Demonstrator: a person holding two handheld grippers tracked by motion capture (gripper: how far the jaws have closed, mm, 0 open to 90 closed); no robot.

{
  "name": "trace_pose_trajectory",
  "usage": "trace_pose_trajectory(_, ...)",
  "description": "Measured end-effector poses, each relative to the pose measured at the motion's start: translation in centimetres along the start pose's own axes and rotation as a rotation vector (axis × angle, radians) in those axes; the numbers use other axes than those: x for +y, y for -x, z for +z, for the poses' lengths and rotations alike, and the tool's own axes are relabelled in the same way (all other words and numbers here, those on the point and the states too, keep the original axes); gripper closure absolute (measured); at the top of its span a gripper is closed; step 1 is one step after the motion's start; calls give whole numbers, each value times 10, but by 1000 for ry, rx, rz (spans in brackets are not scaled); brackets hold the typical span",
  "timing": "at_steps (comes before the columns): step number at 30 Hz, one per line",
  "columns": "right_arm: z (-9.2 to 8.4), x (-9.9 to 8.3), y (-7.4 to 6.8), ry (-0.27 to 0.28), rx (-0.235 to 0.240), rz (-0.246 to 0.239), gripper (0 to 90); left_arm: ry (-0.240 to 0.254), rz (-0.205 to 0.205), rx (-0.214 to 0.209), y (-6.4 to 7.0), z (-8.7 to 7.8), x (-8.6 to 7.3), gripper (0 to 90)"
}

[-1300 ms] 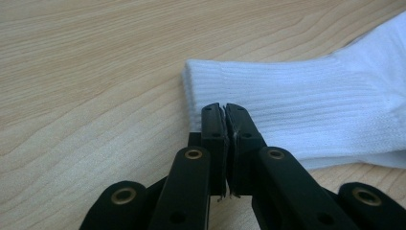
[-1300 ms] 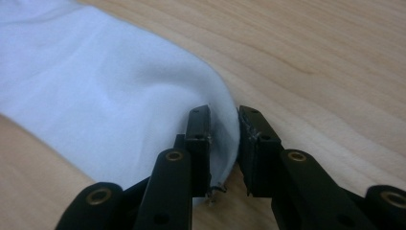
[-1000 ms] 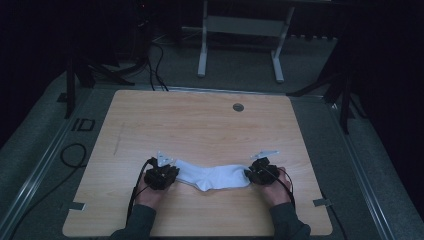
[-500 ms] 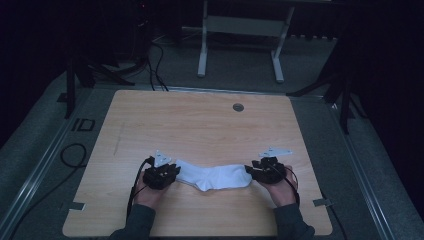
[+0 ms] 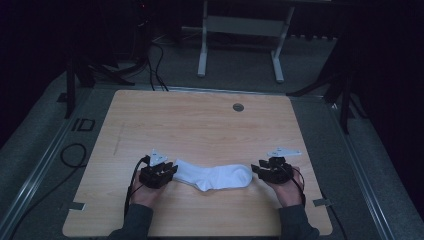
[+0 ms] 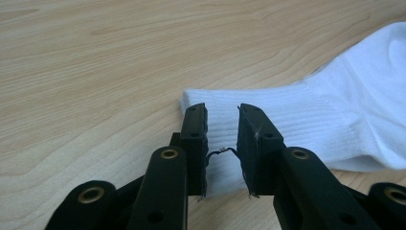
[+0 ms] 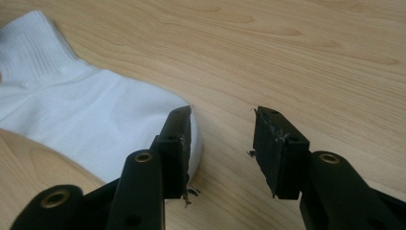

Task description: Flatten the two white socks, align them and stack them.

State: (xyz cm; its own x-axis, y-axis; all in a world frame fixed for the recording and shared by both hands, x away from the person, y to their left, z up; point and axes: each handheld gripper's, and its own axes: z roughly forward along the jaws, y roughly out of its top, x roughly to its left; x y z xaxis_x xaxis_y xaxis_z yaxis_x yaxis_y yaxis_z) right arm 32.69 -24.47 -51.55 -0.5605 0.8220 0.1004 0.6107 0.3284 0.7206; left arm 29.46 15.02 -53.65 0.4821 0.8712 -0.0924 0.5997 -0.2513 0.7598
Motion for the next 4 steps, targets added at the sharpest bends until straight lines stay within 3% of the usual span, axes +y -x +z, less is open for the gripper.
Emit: trace_pose_trajectory(4, -2, -1, 5, 4, -11, 4, 571, 4, -9, 8, -3, -2, 0, 728)
